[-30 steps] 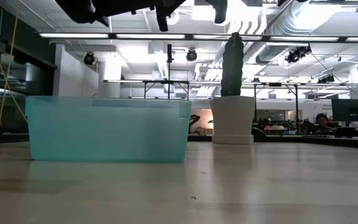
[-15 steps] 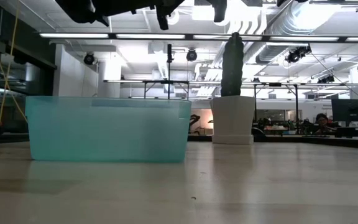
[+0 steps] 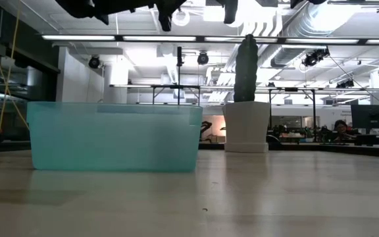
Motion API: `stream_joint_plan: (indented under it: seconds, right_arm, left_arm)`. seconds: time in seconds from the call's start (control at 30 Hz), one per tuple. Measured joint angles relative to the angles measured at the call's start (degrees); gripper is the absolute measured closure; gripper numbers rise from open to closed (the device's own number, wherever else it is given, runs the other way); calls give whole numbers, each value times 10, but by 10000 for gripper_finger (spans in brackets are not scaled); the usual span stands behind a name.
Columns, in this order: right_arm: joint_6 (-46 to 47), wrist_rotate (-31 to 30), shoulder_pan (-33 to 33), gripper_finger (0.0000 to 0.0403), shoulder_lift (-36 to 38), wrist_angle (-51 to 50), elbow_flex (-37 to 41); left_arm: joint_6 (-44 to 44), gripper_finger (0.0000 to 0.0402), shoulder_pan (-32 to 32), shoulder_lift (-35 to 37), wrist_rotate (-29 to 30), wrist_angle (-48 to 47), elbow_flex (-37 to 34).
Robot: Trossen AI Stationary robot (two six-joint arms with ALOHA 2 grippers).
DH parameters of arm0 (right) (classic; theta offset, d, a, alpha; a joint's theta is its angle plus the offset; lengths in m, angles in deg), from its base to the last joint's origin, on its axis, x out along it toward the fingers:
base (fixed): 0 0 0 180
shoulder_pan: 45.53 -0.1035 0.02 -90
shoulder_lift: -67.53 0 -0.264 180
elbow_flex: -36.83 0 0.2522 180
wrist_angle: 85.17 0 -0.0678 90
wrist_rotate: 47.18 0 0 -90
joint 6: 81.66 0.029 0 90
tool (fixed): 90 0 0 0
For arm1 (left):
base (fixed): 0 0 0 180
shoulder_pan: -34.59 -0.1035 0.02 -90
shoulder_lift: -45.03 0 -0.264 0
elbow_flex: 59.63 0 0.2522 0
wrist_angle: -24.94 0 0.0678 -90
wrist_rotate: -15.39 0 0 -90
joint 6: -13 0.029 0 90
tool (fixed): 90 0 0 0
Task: Pick and place pill bottles into a basket
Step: Put the pill bottle into the blue bin
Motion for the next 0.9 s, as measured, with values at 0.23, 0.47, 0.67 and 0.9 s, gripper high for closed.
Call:
stream_joint_plan:
  seconds: [0.23,0.47,0.67,0.9]
  right_arm:
    - [-2,-2,0,243,1,8,0]
    - [-2,-3,0,243,2,9,0]
    - [-3,-5,1,244,2,10,0]
    - [-5,4,1,244,3,-3,0]
  left_arm:
    - [11,147,-3,4,2,-8,0]
    - [10,147,-17,14,-20,-21,0]
    - [-11,147,-43,22,-60,-22,-1]
    - [-37,147,-69,27,-115,-12,-1]
